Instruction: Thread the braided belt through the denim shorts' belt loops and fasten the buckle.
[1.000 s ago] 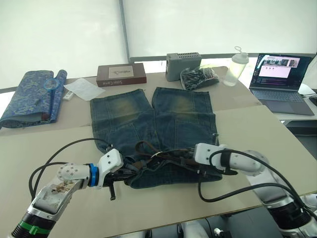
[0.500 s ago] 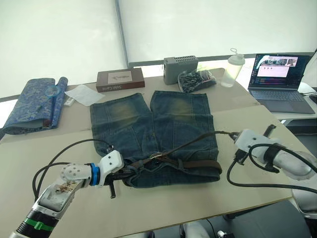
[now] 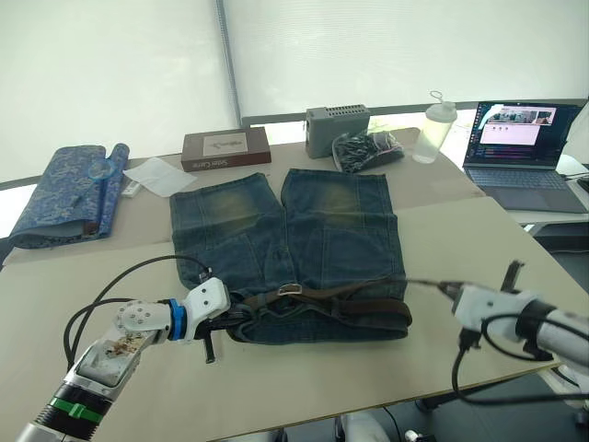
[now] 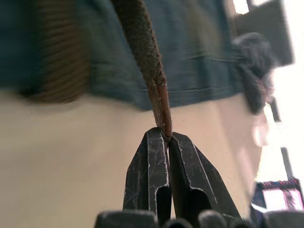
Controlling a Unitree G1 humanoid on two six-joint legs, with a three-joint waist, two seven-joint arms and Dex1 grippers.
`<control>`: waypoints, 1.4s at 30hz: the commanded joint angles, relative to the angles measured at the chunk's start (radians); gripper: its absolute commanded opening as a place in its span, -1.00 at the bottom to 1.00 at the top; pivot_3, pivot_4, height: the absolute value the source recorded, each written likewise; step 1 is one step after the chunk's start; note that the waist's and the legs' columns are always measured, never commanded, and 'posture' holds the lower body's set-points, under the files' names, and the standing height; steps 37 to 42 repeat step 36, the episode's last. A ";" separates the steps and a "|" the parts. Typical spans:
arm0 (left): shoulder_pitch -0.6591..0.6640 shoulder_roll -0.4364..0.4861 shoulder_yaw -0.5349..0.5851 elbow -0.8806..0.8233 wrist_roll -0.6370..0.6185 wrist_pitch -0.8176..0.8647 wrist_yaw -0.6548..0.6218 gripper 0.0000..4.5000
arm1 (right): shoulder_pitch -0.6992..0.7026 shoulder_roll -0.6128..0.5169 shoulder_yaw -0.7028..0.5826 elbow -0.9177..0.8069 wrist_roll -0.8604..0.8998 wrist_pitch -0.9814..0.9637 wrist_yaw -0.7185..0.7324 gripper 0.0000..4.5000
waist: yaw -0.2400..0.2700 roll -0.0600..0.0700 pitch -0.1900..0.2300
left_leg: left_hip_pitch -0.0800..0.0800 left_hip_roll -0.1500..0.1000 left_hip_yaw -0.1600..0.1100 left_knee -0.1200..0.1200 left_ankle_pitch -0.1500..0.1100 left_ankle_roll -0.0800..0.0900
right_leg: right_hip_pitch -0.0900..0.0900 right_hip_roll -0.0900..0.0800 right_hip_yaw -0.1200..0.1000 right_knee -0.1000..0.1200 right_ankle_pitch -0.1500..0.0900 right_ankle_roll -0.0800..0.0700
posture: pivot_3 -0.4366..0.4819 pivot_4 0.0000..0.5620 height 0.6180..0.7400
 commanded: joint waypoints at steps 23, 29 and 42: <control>0.453 -0.039 0.749 -0.645 -0.718 0.529 0.214 0.98 | 0.326 0.083 -0.418 -0.285 0.883 0.560 0.194 1.00 | 0.009 -0.022 0.021 | -0.020 -0.002 -0.008 0.001 -0.013 0.001 | -0.017 -0.002 -0.008 -0.013 0.007 -0.004 | -0.05 -0.47 1.00; 0.695 -0.031 0.817 -0.632 -0.608 0.424 0.045 0.98 | 0.407 0.085 -0.540 -0.185 0.808 0.486 0.339 1.00 | 0.022 -0.020 0.021 | -0.020 -0.002 -0.007 0.001 -0.013 0.001 | -0.016 -0.001 -0.010 -0.014 0.003 -0.007 | -0.05 -0.47 1.00; 0.776 -0.031 0.832 -0.567 -0.556 0.357 -0.047 0.98 | 0.424 0.112 -0.556 -0.122 0.737 0.409 0.402 1.00 | 0.022 -0.020 0.021 | -0.017 0.001 -0.006 0.002 -0.013 -0.001 | -0.012 -0.002 -0.008 -0.013 -0.004 -0.001 | -0.05 -0.47 1.00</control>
